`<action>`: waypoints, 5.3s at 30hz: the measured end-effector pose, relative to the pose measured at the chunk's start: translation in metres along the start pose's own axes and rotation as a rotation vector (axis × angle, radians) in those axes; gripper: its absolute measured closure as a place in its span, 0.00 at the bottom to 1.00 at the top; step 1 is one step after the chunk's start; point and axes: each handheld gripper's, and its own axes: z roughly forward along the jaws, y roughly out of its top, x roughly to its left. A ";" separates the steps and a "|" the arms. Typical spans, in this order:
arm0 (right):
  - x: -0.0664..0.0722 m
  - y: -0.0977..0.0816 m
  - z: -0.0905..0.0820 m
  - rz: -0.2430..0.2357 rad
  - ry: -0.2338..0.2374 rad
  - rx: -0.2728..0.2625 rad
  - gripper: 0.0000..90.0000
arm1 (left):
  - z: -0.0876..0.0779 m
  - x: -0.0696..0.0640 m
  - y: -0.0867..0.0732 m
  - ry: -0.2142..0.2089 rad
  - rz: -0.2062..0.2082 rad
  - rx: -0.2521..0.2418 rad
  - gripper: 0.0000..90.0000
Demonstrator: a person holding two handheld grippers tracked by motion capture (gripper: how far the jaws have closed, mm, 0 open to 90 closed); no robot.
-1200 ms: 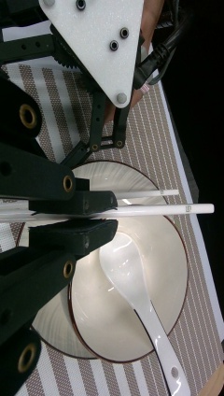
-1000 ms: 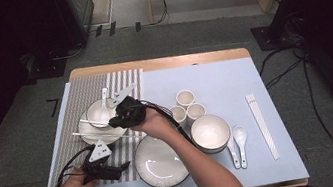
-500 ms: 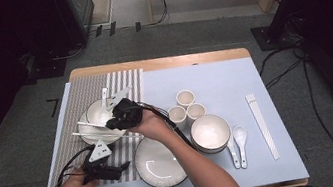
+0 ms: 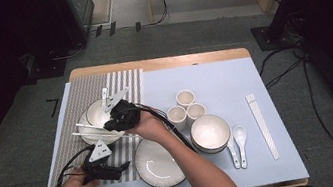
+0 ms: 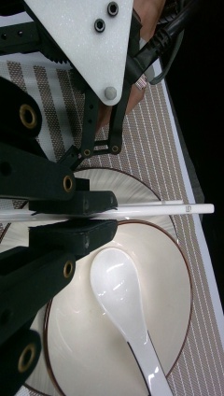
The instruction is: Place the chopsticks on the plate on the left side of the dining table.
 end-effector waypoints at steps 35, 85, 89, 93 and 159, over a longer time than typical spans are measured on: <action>0.009 0.004 0.020 -0.024 0.047 0.028 0.95 | 0.000 0.000 0.000 0.000 0.000 0.001 0.15; 0.006 -0.006 0.047 -0.008 0.017 0.097 0.94 | 0.000 0.000 0.000 0.001 -0.001 0.000 0.15; 0.006 -0.006 0.049 -0.004 0.008 0.096 0.94 | 0.000 0.000 0.000 0.001 -0.002 0.000 0.15; 0.005 -0.006 0.050 -0.007 0.006 0.098 0.94 | 0.000 0.000 0.000 0.000 -0.002 0.000 0.15; 0.004 -0.019 0.034 -0.006 -0.015 0.090 0.94 | 0.000 0.000 0.000 0.000 -0.001 0.000 0.15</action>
